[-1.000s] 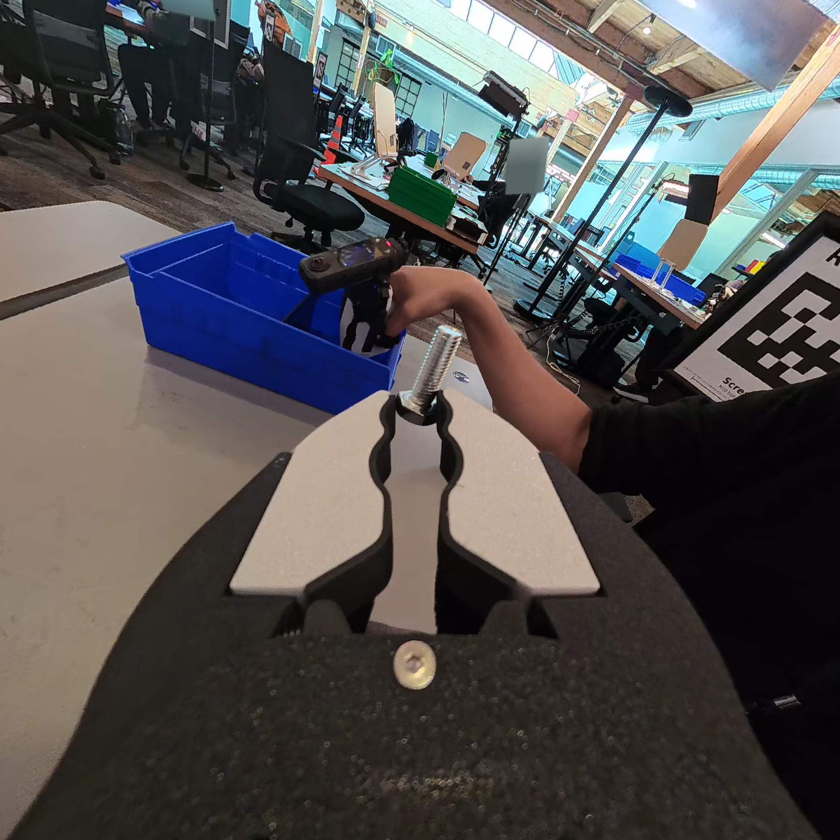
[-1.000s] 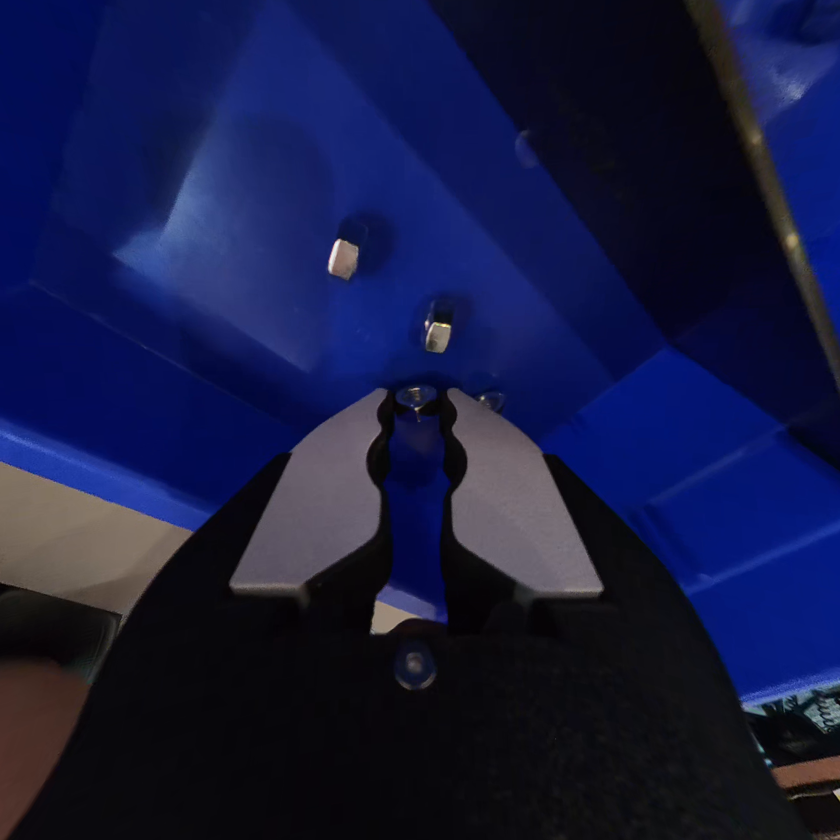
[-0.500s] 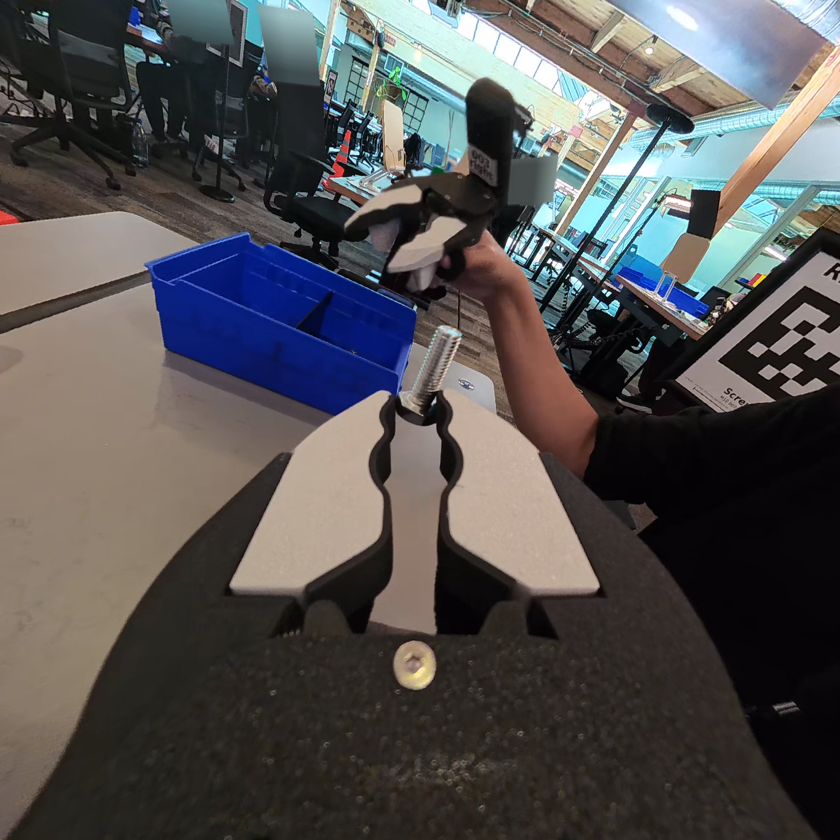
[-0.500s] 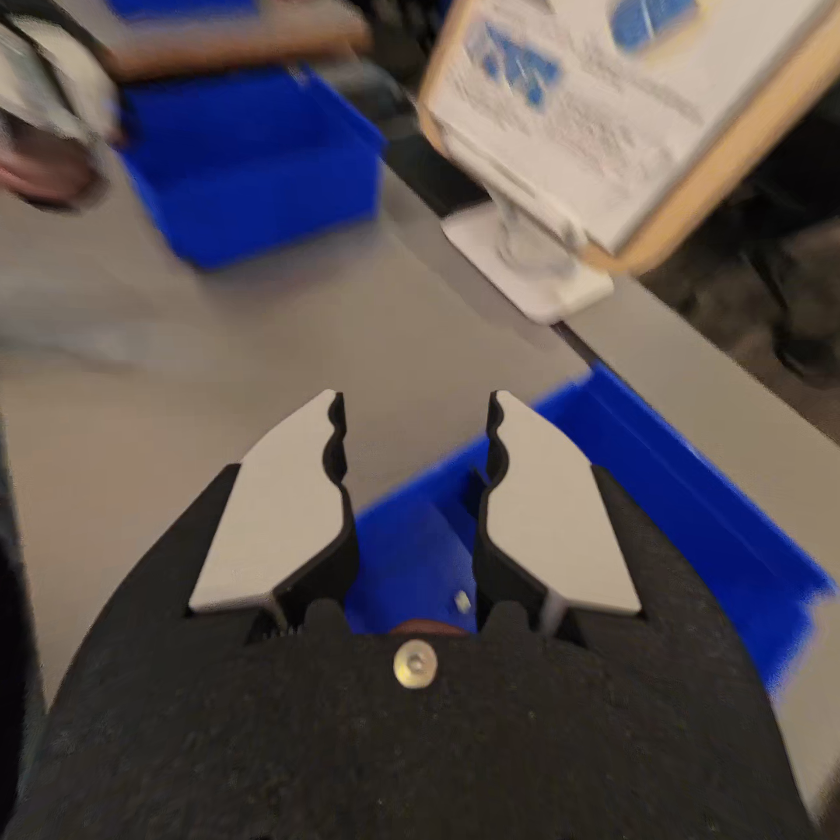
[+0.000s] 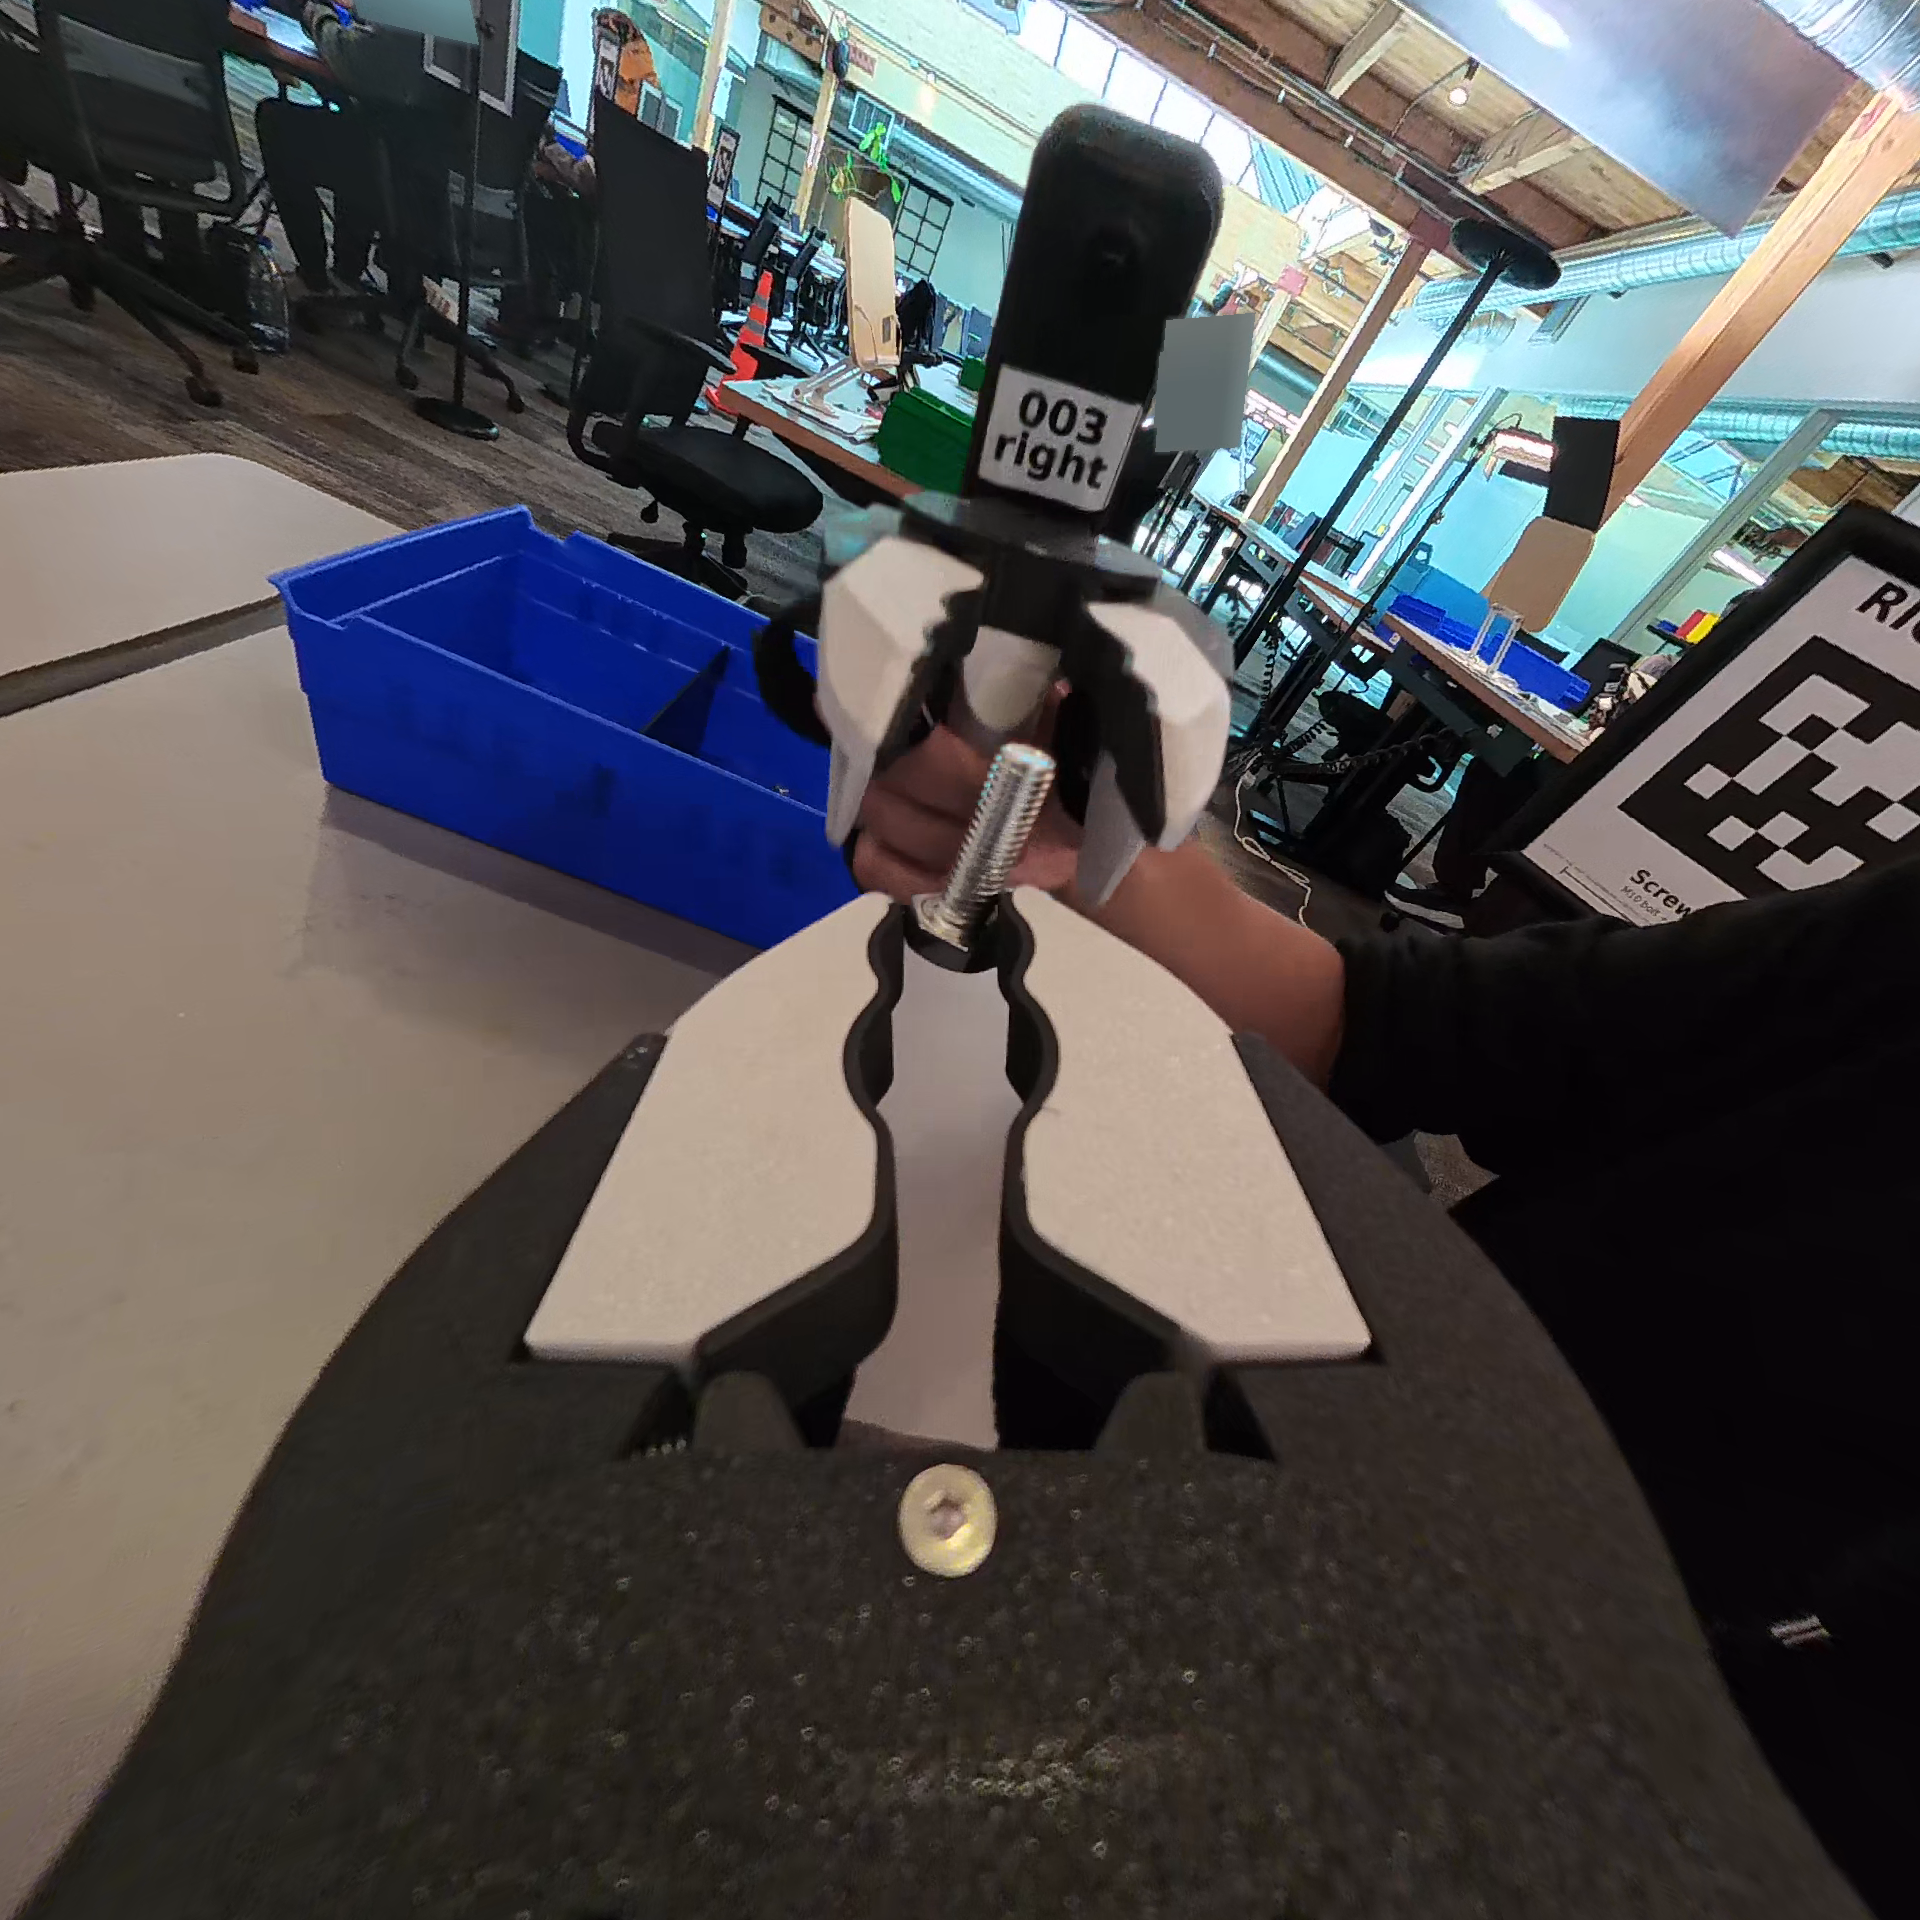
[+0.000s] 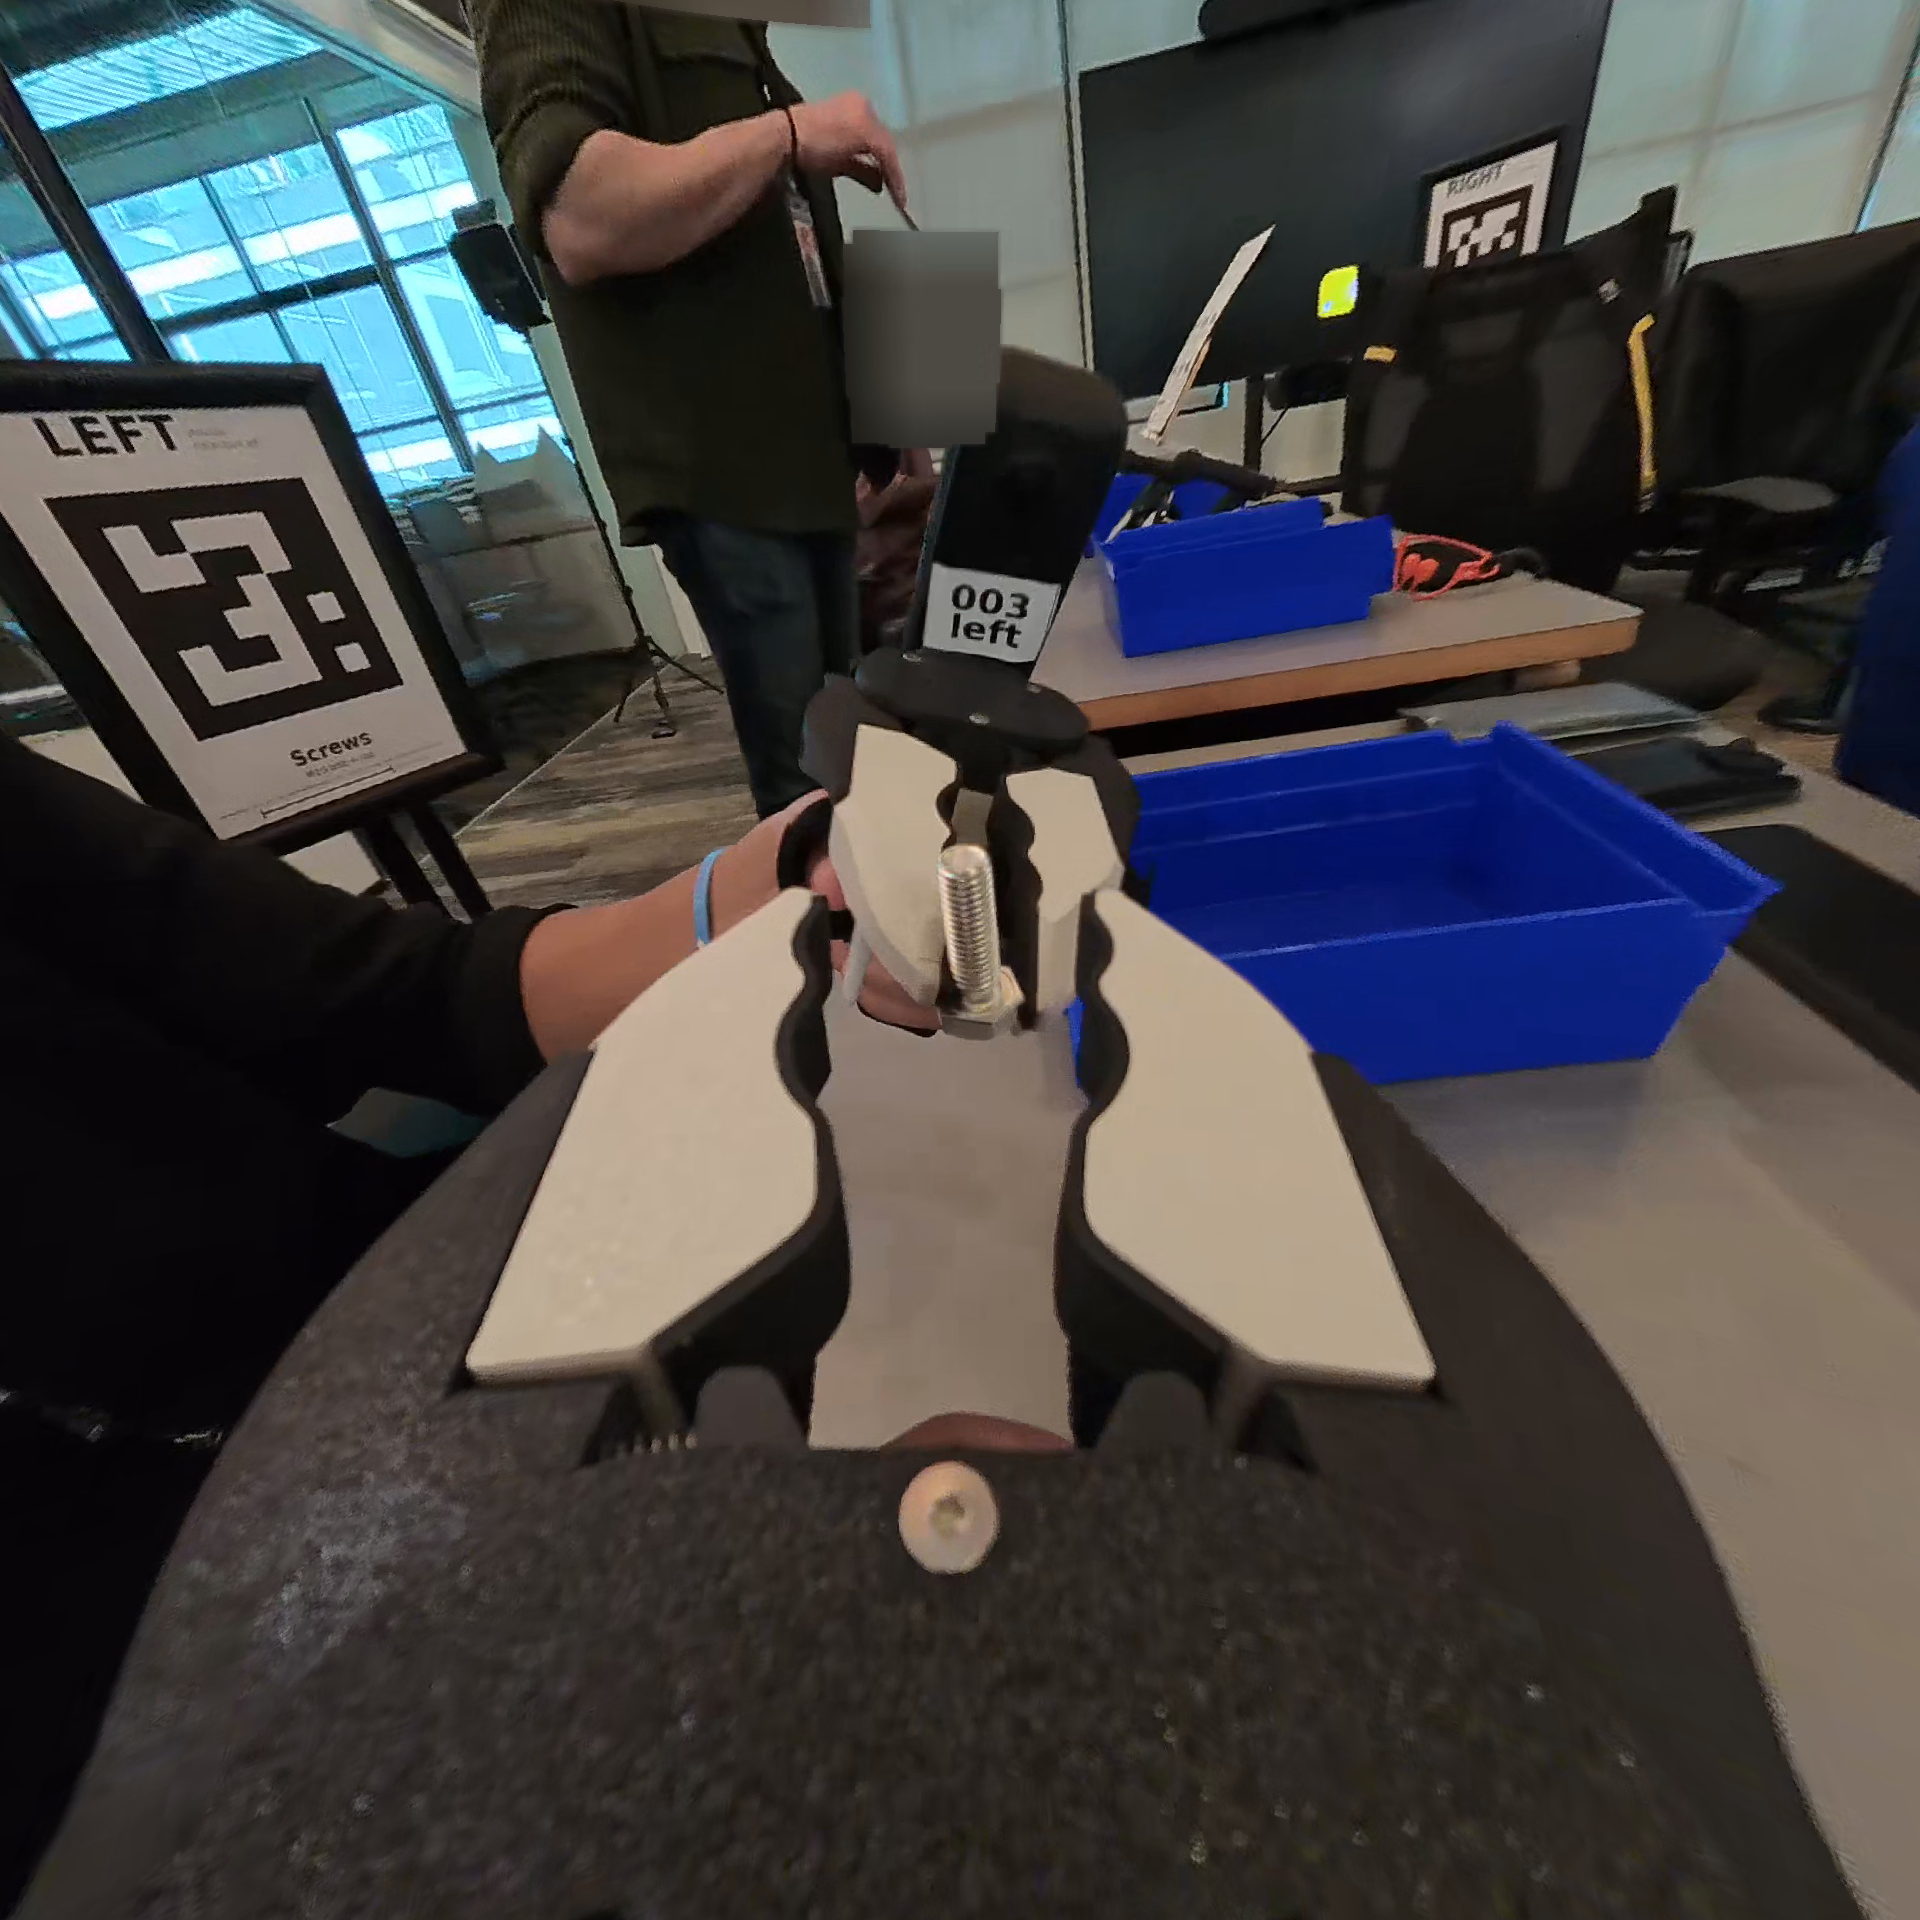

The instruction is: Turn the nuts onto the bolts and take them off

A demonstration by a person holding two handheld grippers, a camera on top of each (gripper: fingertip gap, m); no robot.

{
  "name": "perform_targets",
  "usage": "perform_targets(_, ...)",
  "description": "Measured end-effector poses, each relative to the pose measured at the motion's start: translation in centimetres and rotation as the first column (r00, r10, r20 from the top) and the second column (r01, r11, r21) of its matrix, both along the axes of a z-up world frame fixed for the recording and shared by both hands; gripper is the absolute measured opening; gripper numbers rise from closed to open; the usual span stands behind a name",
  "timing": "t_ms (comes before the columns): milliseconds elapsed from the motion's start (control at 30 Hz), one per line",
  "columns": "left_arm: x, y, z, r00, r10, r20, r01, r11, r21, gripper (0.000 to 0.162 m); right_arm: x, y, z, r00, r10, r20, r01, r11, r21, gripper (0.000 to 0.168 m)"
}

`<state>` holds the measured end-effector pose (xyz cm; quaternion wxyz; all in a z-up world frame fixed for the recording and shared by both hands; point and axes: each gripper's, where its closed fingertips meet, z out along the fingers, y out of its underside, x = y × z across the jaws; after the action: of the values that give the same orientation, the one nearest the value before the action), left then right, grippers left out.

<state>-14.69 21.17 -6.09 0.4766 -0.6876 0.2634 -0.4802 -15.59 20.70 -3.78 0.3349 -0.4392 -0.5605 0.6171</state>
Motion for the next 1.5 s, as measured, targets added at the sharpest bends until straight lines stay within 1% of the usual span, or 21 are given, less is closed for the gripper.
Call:
perform_targets(67,0.2,-0.1,-0.1,1.000,-0.005,-0.009,0.005,1.000,0.001,0.016,-0.6,-0.6,-0.2,1.000,0.015,-0.007,-0.015,1.000,-0.018,0.044)
perform_targets(133,0.4,-0.1,-0.2,1.000,-0.005,-0.020,0.005,1.000,0.004,0.016,-0.8,-0.9,-0.3,0.999,0.027,-0.022,-0.027,0.999,-0.027,0.030)
perform_targets(167,0.5,-0.2,-0.2,1.000,-0.013,-0.019,0.013,1.000,0.005,0.016,-0.8,-1.0,-0.3,0.999,0.034,-0.024,-0.035,0.999,-0.029,0.014)
perform_targets(200,0.7,-0.3,-0.1,1.000,-0.020,-0.015,0.020,1.000,0.003,0.016,-0.7,-0.8,-0.3,0.999,0.028,-0.035,-0.029,0.999,-0.022,0.010)
perform_targets(433,0.8,-0.3,0.3,1.000,-0.014,0.008,0.014,1.000,0.002,0.016,-0.6,-0.7,0.1,0.998,0.023,-0.060,-0.024,0.999,-0.026,0.009)
perform_targets(467,0.7,-0.4,0.5,1.000,-0.018,0.013,0.017,1.000,0.007,0.018,-0.6,-0.7,0.1,0.998,0.019,-0.057,-0.020,1.000,-0.018,0.010)
perform_targets(567,0.5,-0.9,1.3,1.000,-0.025,0.013,0.024,0.999,0.035,0.037,-0.2,0.2,0.3,0.999,-0.034,-0.034,0.034,0.999,0.011,0.010)
perform_targets(667,-0.8,-0.6,1.4,0.997,0.055,-0.062,-0.051,0.997,0.063,0.051,1.0,2.2,1.1,0.992,-0.122,-0.014,0.122,0.992,0.031,0.010)
perform_targets(767,-2.7,0.4,0.4,0.965,0.174,-0.195,-0.162,0.984,0.075,0.063,3.1,4.4,2.9,0.974,-0.224,-0.034,0.226,0.973,0.044,0.009)
perform_targets(833,-4.0,1.0,-0.1,0.932,0.251,-0.262,-0.237,0.968,0.084,0.067,4.9,6.3,4.2,0.945,-0.324,-0.043,0.326,0.942,0.074,0.009)
perform_targets(900,-4.9,1.5,-0.5,0.908,0.297,-0.295,-0.289,0.955,0.072,0.067,7.1,8.6,5.3,0.891,-0.453,-0.038,0.454,0.882,0.125,0.009)
perform_targets(967,-5.4,1.7,-0.8,0.895,0.318,-0.313,-0.314,0.947,0.064,0.066,9.5,11.3,5.9,0.803,-0.595,-0.022,0.587,0.784,0.204,0.009)
perform_targets(1033,-5.6,1.7,-1.1,0.893,0.312,-0.325,-0.312,0.949,0.053,0.064,12.3,14.8,5.7,0.675,-0.738,0.012,0.704,0.649,0.289,0.009)
perform_targets(1067,-5.6,1.7,-1.2,0.892,0.311,-0.328,-0.312,0.949,0.051,0.063,13.7,16.7,5.0,0.606,-0.794,0.046,0.740,0.584,0.333,0.009)
perform_targets(1100,-5.7,1.8,-1.2,0.892,0.312,-0.327,-0.313,0.948,0.050,0.062,14.8,18.5,3.7,0.550,-0.829,0.102,0.752,0.544,0.372,0.009)
perform_targets(1167,-5.6,1.8,-1.2,0.898,0.306,-0.315,-0.308,0.950,0.044,0.060,16.5,22.3,-0.2,0.458,-0.854,0.248,0.741,0.520,0.424,0.010)
perform_targets(1233,-5.3,1.8,-1.1,0.905,0.295,-0.306,-0.298,0.954,0.038,0.060,17.7,25.7,-6.3,0.358,-0.809,0.465,0.693,0.565,0.449,0.010)
perform_targets(1300,-5.1,1.8,-1.2,0.906,0.287,-0.311,-0.290,0.956,0.038,0.059,18.5,27.7,-12.7,0.257,-0.694,0.673,0.610,0.656,0.444,0.010)
perform_targets(1333,-5.0,1.8,-1.3,0.905,0.285,-0.317,-0.288,0.957,0.039,0.059,18.4,28.3,-15.2,0.231,-0.634,0.738,0.571,0.702,0.425,0.010)
perform_targets(1400,-5.0,2.0,-1.6,0.900,0.285,-0.330,-0.288,0.957,0.039,0.058,18.0,29.2,-18.7,0.209,-0.564,0.798,0.466,0.775,0.426,0.010)
perform_targets(1500,-4.9,2.0,-2.2,0.897,0.273,-0.347,-0.280,0.960,0.029,0.058,18.5,30.9,-22.2,0.144,-0.536,0.832,0.302,0.825,0.479,0.011)
